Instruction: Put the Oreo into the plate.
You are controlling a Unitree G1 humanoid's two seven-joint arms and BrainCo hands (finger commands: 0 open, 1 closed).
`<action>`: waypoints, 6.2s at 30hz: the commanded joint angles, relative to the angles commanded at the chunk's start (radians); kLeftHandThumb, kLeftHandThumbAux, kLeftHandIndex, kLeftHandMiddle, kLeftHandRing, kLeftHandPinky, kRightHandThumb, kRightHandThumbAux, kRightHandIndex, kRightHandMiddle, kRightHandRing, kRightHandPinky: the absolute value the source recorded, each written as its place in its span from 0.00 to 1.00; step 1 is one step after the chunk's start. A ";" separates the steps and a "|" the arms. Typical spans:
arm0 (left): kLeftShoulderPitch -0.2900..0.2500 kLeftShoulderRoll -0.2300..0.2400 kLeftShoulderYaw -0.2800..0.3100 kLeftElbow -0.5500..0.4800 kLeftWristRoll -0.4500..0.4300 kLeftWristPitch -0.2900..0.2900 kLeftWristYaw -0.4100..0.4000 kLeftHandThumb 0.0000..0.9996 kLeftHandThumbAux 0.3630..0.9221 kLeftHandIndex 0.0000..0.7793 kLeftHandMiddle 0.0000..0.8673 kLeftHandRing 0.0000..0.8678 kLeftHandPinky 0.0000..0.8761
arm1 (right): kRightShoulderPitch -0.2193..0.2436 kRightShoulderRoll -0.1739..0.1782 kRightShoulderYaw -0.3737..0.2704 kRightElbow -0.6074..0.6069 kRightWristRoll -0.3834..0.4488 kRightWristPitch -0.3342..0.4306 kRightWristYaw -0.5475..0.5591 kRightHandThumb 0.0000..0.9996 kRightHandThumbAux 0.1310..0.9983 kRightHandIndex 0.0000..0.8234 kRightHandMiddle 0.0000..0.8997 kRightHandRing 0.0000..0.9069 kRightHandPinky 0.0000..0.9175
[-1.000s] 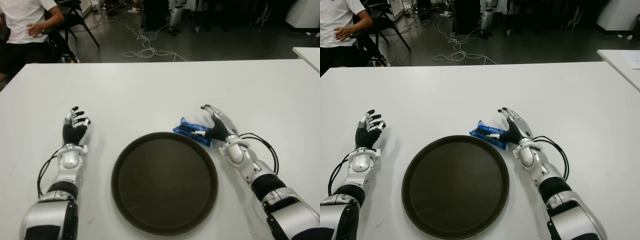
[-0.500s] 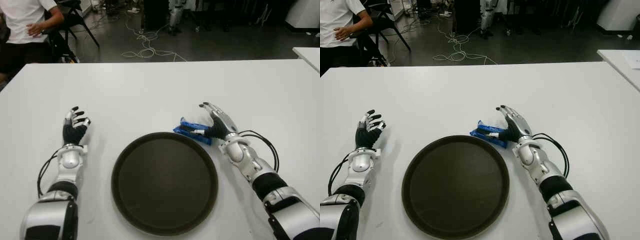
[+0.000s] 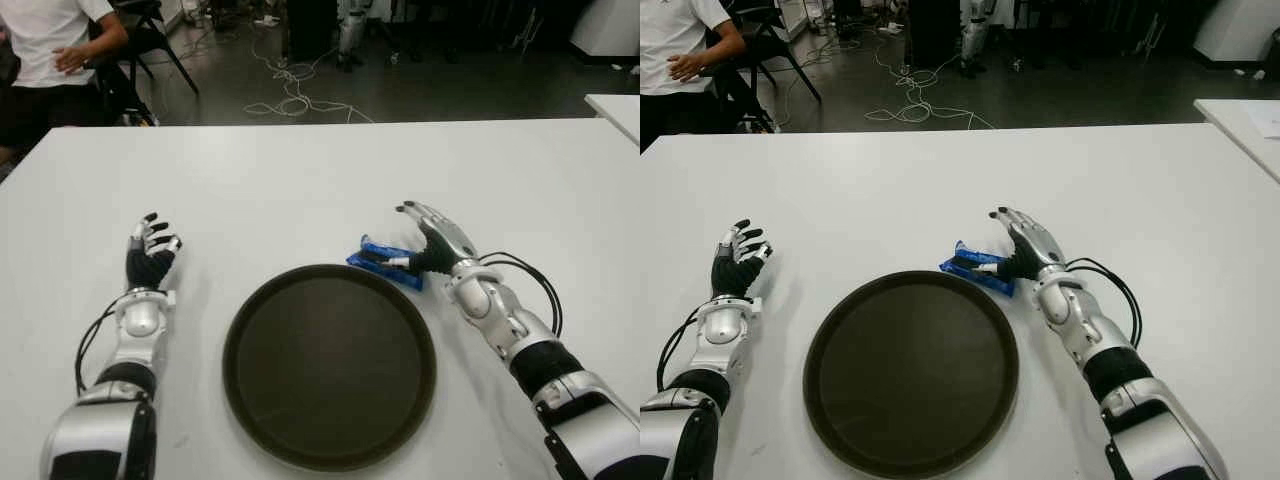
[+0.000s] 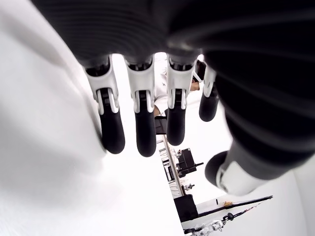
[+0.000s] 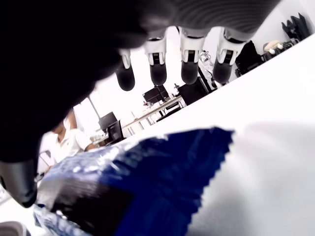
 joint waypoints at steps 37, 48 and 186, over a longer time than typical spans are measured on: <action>0.002 -0.028 0.000 -0.014 0.008 -0.023 0.015 0.32 0.51 0.19 0.26 0.30 0.35 | -0.080 -0.050 0.118 0.012 -0.122 0.092 0.154 0.00 0.57 0.00 0.00 0.00 0.00; 0.003 -0.026 -0.005 -0.016 0.015 -0.025 0.020 0.28 0.47 0.19 0.26 0.30 0.35 | -0.092 -0.054 0.135 0.024 -0.132 0.091 0.164 0.00 0.59 0.00 0.00 0.00 0.00; 0.009 -0.043 -0.017 -0.038 0.031 -0.061 0.049 0.32 0.52 0.22 0.29 0.33 0.37 | -0.175 -0.078 0.258 -0.036 -0.201 0.242 0.622 0.00 0.55 0.00 0.51 0.83 0.80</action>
